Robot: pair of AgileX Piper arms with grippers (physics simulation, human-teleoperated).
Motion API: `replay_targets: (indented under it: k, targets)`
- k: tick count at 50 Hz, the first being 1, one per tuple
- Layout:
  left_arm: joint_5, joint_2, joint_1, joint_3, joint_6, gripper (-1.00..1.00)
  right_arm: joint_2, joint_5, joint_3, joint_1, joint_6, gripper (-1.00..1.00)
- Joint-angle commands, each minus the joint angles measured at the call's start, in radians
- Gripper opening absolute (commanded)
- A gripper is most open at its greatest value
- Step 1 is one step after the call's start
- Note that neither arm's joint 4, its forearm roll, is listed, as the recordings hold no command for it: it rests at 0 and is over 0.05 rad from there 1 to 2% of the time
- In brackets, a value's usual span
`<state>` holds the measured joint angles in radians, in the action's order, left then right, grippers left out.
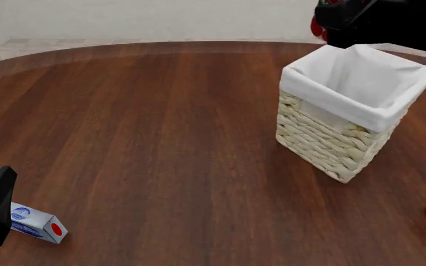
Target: Pick up the tomato sauce, and put it in the basket.
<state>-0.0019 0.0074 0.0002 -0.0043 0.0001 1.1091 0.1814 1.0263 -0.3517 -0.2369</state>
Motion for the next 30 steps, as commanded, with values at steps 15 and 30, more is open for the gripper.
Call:
replay_targets:
  k: [15,30]
  targets:
    - [0.000,0.000,0.000,0.000,0.000,1.00,0.027,-0.041,0.003,0.120,0.015,-1.00]
    - [0.000,0.000,0.000,0.000,0.000,1.00,0.071,-0.088,-0.016,0.173,0.017,-1.00]
